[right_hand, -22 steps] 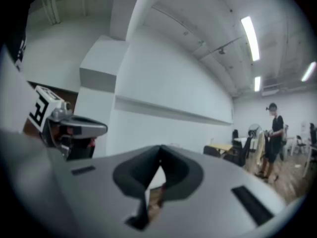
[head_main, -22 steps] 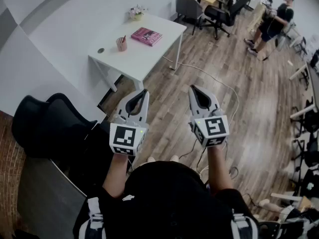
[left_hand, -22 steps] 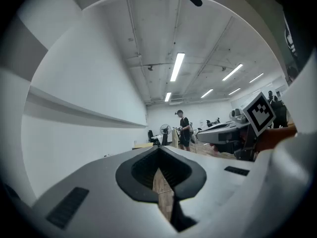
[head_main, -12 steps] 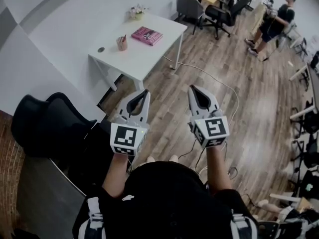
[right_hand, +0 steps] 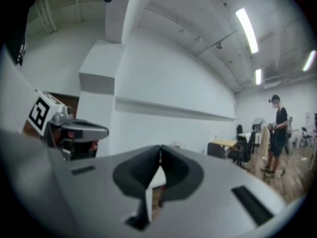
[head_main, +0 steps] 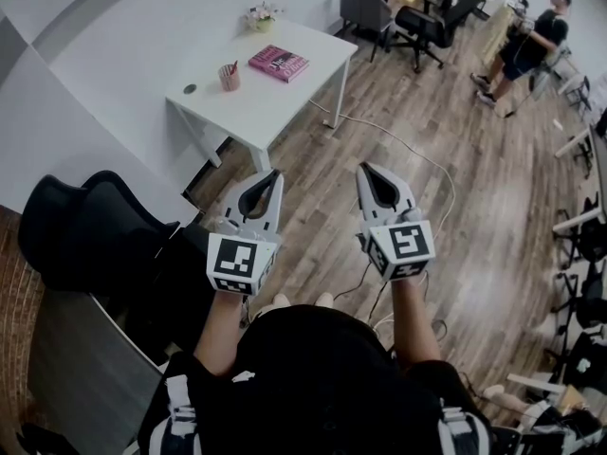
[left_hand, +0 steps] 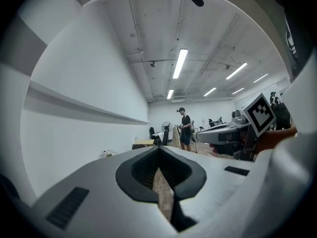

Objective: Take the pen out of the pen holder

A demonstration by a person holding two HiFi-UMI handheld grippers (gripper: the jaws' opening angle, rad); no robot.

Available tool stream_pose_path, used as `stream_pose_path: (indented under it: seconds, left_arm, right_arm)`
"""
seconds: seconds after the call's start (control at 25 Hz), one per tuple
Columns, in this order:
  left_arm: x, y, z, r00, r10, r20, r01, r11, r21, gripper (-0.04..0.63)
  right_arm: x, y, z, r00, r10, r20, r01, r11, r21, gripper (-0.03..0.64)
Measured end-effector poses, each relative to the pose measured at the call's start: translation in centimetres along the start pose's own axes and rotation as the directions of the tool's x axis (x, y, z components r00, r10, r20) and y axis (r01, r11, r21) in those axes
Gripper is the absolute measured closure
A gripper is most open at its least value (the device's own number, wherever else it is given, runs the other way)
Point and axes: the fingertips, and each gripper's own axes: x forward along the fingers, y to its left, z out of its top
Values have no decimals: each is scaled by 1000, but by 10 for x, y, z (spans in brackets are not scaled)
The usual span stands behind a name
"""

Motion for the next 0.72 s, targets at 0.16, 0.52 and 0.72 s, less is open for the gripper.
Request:
stream_pose_path:
  seconds: [0.16,0.52,0.72]
  left_arm:
    - [15,-16,-3,1000,10,-10,-10,1000,7,577]
    - [35,-47,-14,999,34,-39,-32,999,40,577]
    - [43,-38,-13,998,53,-41,-51,997,49,577]
  right_arm:
    - [-2,-20,-10,1000,18,-26,-18,1000,-7,581]
    - [-7,-54,-28,997,40,-59,-39,999,19,581]
    - [12,-61,-31,997,78,-24,-77,997,6,581]
